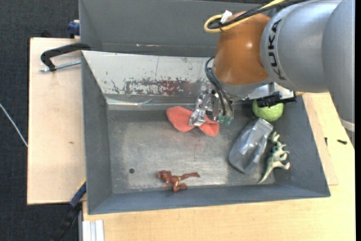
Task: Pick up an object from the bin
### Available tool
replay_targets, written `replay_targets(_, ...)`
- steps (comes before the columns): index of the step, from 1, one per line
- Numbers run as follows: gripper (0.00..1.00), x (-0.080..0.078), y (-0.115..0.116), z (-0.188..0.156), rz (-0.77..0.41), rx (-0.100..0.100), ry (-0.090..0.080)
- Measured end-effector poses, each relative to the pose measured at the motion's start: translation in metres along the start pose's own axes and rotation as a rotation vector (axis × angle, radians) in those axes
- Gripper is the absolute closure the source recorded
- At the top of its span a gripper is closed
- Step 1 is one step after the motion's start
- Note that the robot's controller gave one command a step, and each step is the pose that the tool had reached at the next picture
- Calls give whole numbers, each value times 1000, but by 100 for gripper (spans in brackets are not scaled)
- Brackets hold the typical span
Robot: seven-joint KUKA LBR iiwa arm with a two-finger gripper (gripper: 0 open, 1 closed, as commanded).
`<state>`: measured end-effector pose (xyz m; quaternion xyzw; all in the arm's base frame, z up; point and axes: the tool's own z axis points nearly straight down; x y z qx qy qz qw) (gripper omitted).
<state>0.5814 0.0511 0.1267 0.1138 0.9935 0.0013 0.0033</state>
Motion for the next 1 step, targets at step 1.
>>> replay_targets(1, 100, 0, 0, -9, 0, 0, 0)
